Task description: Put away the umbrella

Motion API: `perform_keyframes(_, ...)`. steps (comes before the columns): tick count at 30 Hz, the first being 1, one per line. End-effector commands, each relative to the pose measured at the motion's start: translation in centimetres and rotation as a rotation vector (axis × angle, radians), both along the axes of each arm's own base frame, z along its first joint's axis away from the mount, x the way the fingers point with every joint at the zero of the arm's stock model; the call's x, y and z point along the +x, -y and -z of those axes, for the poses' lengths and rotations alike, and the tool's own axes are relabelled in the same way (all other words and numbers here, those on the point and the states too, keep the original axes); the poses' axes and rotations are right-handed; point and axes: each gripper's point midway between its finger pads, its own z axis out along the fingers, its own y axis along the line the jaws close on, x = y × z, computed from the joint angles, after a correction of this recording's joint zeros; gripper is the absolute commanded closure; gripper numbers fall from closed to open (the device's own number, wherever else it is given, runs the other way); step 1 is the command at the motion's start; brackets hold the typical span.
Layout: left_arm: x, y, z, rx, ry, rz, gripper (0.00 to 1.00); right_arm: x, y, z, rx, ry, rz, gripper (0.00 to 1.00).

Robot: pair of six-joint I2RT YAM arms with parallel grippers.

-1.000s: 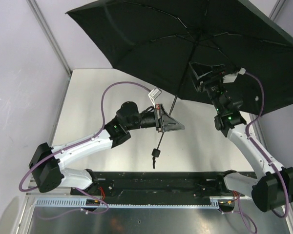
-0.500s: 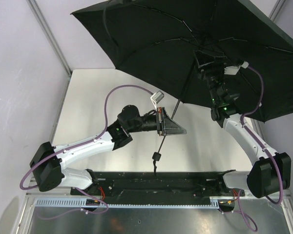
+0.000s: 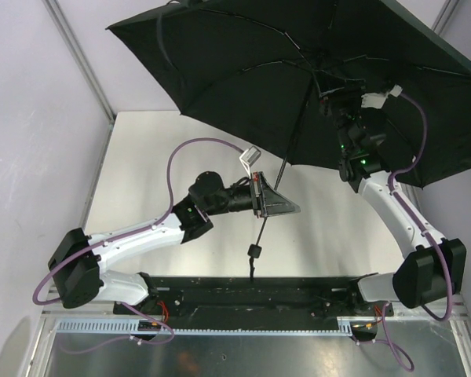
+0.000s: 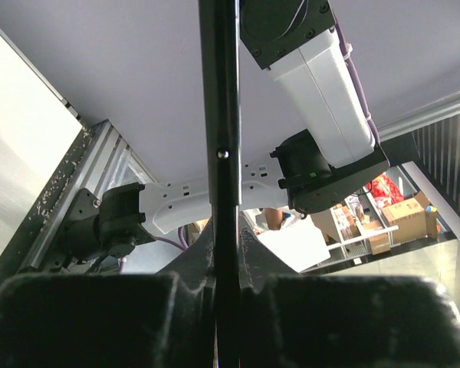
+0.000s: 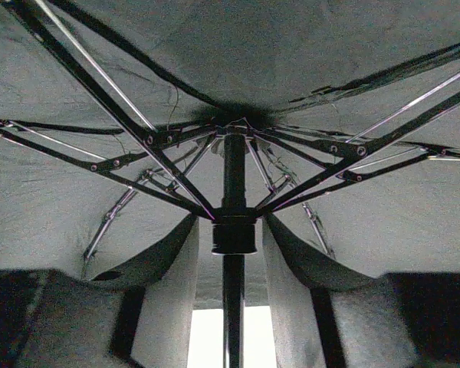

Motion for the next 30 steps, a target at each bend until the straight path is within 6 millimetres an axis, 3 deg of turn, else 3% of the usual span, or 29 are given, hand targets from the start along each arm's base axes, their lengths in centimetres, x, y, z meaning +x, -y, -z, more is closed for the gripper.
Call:
perform_keyframes(1,-1.6,-0.4,-1.6,-0.060,0.069,0.049,1.00,1.2,2.6,-1.9,0.029,0.016,0.073,0.63)
perform_keyframes(4,-1.5,-0.5,-1.7,-0.062,0.076,0.045,1.00,1.5,2.7,-1.5,0.003,0.004,0.084,0.65)
perform_keyframes(14,-1.6,-0.4,-1.6,-0.059,0.074,0.050,1.00,2.8,3.7,-0.4,0.012,-0.037,0.086,0.58)
perform_keyframes(15,-1.5,-0.3,-1.6,-0.059,0.073,0.050,1.00,3.0,3.7,-0.3,0.011,-0.045,0.079,0.62)
perform_keyframes(16,-1.5,-0.3,-1.6,-0.058,0.073,0.049,1.00,3.2,3.7,-0.2,0.008,-0.054,0.073,0.79)
perform_keyframes(17,-1.4,-0.2,-1.5,-0.057,0.071,0.049,1.00,3.5,3.6,0.1,0.004,-0.070,0.069,0.90)
perform_keyframes(19,-1.3,-0.1,-1.6,-0.057,0.070,0.046,1.00,3.3,3.0,-0.2,-0.024,-0.071,0.038,0.97)
perform_keyframes(21,-0.9,-0.1,-1.6,-0.055,0.069,0.045,1.00,2.4,1.8,-0.7,-0.090,-0.047,-0.016,0.99)
perform_keyframes(24,0.8,-0.8,-1.3,-0.041,0.055,0.014,1.00,0.4,-1.1,0.3,-0.171,-0.050,-0.168,1.00)
perform_keyframes(30,4.5,-2.2,-0.8,-0.009,0.048,-0.066,1.00,-5.6,-5.7,2.5,-0.258,-0.011,-0.338,1.00)
